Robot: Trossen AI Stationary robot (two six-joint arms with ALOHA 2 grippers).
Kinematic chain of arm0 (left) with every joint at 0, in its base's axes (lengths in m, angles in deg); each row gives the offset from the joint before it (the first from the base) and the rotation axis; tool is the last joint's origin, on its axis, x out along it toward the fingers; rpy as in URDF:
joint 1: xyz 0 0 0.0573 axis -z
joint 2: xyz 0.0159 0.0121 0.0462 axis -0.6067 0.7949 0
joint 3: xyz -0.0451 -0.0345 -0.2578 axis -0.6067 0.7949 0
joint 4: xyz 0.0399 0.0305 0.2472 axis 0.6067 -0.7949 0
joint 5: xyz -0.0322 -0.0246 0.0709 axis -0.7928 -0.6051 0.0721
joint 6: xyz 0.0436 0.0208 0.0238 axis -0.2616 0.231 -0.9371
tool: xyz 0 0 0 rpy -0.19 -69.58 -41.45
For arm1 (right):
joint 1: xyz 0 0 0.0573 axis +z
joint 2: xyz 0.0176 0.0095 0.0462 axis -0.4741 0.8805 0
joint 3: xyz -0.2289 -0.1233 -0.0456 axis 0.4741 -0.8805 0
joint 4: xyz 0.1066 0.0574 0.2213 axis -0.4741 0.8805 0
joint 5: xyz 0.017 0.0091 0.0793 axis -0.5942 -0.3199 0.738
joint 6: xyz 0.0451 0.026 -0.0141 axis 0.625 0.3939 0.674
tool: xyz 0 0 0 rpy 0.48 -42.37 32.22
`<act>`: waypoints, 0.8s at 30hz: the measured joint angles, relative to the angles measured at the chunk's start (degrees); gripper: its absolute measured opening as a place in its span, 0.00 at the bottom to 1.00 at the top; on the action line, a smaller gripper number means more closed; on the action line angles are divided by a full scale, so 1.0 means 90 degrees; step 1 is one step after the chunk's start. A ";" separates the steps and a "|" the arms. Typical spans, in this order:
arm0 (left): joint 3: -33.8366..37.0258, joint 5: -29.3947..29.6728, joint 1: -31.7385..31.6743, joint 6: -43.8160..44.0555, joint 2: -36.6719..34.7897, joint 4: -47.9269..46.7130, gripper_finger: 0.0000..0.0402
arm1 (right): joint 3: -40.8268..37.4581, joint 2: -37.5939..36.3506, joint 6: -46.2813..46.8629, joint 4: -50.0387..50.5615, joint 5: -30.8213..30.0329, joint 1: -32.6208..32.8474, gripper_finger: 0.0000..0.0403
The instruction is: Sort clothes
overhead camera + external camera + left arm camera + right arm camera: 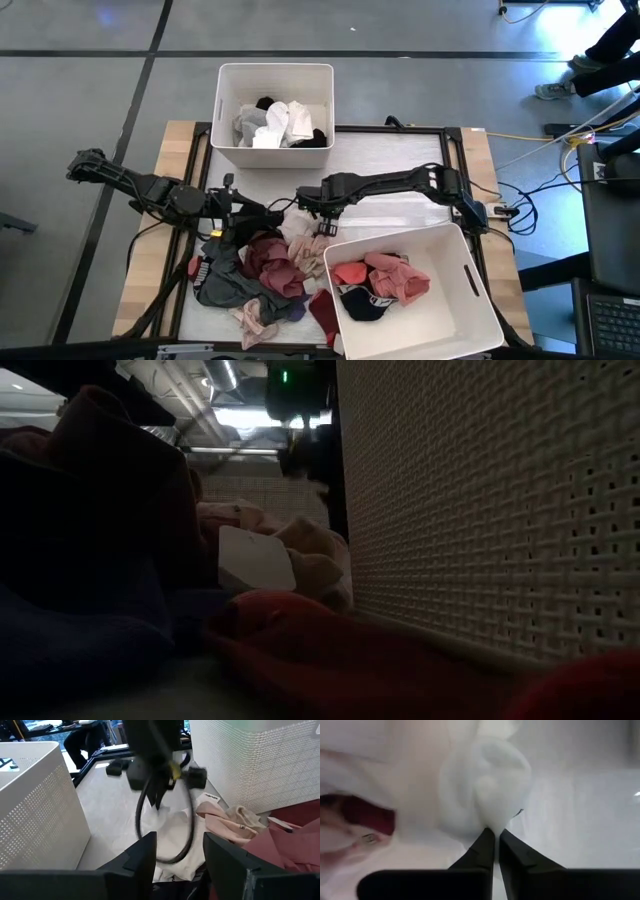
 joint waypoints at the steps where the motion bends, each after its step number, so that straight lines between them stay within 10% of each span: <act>1: 0.0000 0.0000 -0.0001 -0.0018 0.0000 0.0000 0.38 | 0.0120 -0.0035 0.0002 0.0089 -0.0097 0.0048 0.03; 24: 0.0000 0.0000 0.0000 0.0009 0.0000 0.0003 0.38 | 0.3077 -0.0509 -0.0584 0.1416 -0.1424 0.0468 0.02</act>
